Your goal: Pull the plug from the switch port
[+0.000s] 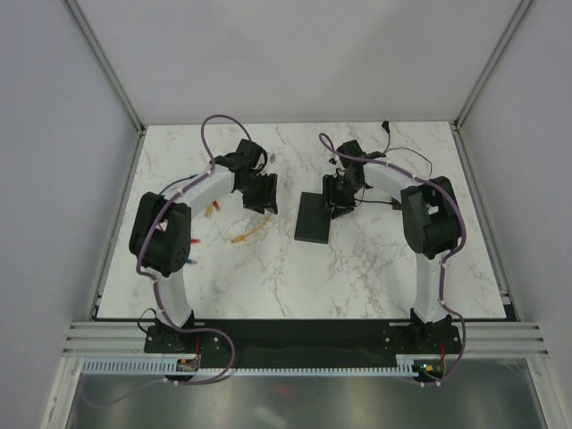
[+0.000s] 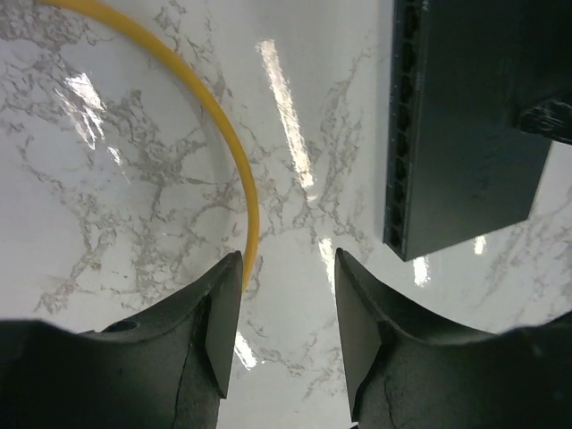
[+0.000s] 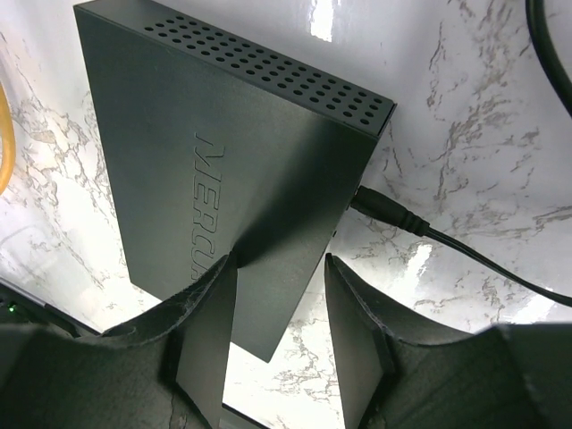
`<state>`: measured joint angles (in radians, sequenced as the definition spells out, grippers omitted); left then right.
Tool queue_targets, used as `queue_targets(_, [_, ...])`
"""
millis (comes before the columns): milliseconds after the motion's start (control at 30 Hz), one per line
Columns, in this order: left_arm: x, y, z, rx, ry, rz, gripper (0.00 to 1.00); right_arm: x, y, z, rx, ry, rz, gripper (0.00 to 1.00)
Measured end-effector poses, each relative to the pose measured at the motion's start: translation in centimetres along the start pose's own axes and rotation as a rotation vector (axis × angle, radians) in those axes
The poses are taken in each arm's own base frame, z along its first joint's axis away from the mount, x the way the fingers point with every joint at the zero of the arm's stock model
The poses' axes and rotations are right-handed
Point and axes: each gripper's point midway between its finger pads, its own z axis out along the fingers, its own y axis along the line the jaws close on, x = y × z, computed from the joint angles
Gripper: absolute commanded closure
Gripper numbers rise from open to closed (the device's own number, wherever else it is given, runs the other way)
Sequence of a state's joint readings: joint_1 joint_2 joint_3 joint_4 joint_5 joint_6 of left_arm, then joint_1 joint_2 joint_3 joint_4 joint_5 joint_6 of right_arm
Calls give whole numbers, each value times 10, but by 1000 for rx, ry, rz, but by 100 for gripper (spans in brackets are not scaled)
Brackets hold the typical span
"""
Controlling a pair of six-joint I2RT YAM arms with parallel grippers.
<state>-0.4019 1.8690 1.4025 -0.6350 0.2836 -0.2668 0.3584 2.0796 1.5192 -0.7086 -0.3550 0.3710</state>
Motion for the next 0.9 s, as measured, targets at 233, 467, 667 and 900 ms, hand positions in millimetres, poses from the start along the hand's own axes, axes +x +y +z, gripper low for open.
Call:
queue_targets(233, [13,29,34,-178,93,51,53,0,0,0,-5,-1,0,49])
queue_targets(467, [21,39,42,-237,144,70,76,0,1,0,-10,0,0,49])
queue_targets(667, [28,36,41,-242,170,77,91,0,1,0,-11,-1,-1,49])
queue_targets(900, [28,39,33,-288,168,36,98,3,0,-1,-9,1,0,50])
